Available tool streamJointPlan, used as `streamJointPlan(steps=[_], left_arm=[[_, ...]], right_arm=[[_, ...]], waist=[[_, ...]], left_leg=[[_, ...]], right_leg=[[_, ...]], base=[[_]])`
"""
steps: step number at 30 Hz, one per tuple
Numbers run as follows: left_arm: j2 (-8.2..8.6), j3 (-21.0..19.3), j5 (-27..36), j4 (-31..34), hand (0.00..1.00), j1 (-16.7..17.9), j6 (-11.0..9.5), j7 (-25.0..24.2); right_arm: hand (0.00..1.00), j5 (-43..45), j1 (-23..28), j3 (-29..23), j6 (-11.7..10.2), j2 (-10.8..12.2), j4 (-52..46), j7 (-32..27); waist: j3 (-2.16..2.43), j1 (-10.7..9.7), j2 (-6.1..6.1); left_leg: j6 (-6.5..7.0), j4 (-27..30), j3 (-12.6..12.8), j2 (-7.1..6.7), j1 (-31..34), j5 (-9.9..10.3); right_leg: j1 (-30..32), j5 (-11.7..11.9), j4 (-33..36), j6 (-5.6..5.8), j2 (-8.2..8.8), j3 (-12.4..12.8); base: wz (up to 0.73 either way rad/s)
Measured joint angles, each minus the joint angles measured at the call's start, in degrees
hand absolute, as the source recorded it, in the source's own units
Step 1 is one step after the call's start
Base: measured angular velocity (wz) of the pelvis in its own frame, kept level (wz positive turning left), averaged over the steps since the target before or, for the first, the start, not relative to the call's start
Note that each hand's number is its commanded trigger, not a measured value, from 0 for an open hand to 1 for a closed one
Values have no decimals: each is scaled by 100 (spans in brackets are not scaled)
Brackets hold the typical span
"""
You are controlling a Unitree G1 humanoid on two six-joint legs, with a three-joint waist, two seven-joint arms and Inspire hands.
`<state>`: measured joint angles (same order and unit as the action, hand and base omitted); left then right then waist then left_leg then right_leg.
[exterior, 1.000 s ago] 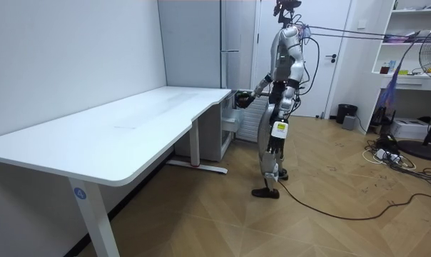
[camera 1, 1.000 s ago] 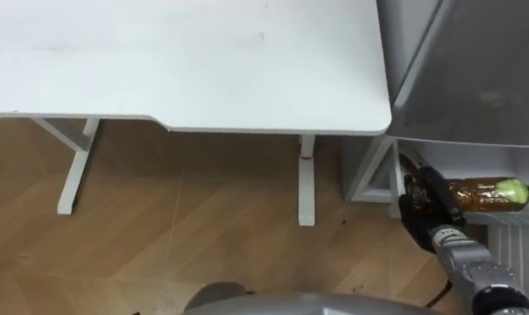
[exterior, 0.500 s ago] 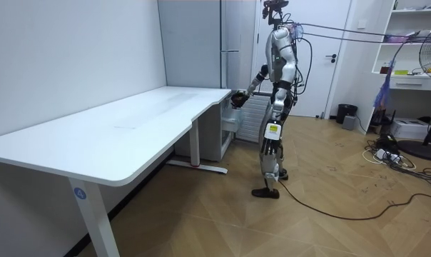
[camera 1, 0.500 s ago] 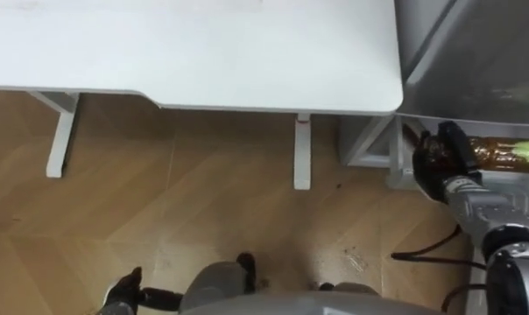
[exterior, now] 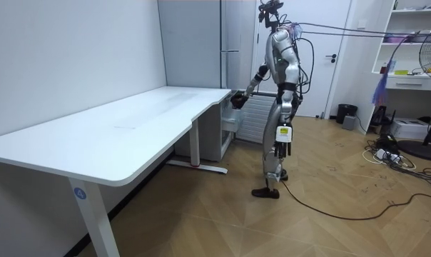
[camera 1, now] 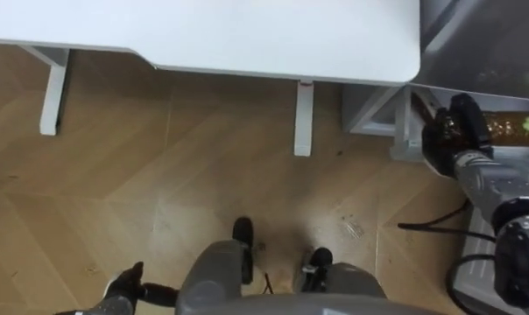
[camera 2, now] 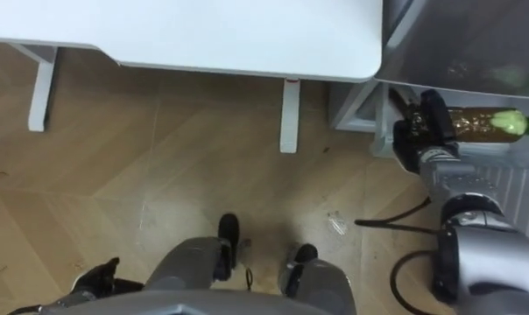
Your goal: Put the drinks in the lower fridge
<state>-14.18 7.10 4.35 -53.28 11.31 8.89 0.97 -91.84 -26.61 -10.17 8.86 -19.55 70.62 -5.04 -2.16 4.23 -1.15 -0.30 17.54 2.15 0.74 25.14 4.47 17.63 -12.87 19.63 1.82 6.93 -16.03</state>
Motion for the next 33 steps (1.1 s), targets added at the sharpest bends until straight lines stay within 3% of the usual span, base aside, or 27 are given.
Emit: streamJointPlan(steps=[2,3,4,5,17,24,29,33], left_arm=[[1,-1,-1,-19,0,-29,-6,5],[-1,-2,5,-24,0,-31,-16,11],[-2,-4,4,-28,0,-31,-18,15],[-2,-3,-1,-42,0,-31,-19,18],[-27,-13,3,-58,0,-91,50,-80],[-62,-13,-6,-64,0,-91,62,-149],[-130,-17,-4,-74,0,-91,54,-116],[-130,-7,2,-76,0,-85,56,-120]], right_arm=[[100,3,-100,-2,-3,-37,42,-67],[67,9,-168,-3,-3,-55,46,-134],[22,9,-198,-3,-4,-59,47,-156],[0,12,-230,-4,-4,-62,47,-182],[0,138,-380,0,33,-279,218,-247],[0,435,-410,28,96,-358,227,-253],[0,436,-413,163,96,-447,228,-263],[0,420,-412,170,92,-513,252,-310]], waist=[[1,67,-3],[2,79,-2],[2,79,-4],[2,73,-5],[-7,75,-40],[2,85,-206],[8,160,-187],[28,207,-97]], left_leg=[[2,1,-1,4,117,-39],[4,6,-1,5,182,-59],[5,10,-1,5,217,-64],[5,14,-1,5,261,-75],[9,107,24,1,494,-79],[9,177,58,22,525,-79],[13,188,104,69,525,-81],[11,188,103,79,523,-82]], right_leg=[[143,3,39,-8,-2,13],[217,7,72,-13,2,11],[257,7,98,-14,7,13],[279,9,113,-17,9,14],[540,-18,308,-41,55,16],[556,-41,313,-48,49,18],[551,-26,311,-61,11,26],[537,-21,311,-69,-3,19]], base=[[0],[0],[0],[0],[0],[0],[0],[0]])
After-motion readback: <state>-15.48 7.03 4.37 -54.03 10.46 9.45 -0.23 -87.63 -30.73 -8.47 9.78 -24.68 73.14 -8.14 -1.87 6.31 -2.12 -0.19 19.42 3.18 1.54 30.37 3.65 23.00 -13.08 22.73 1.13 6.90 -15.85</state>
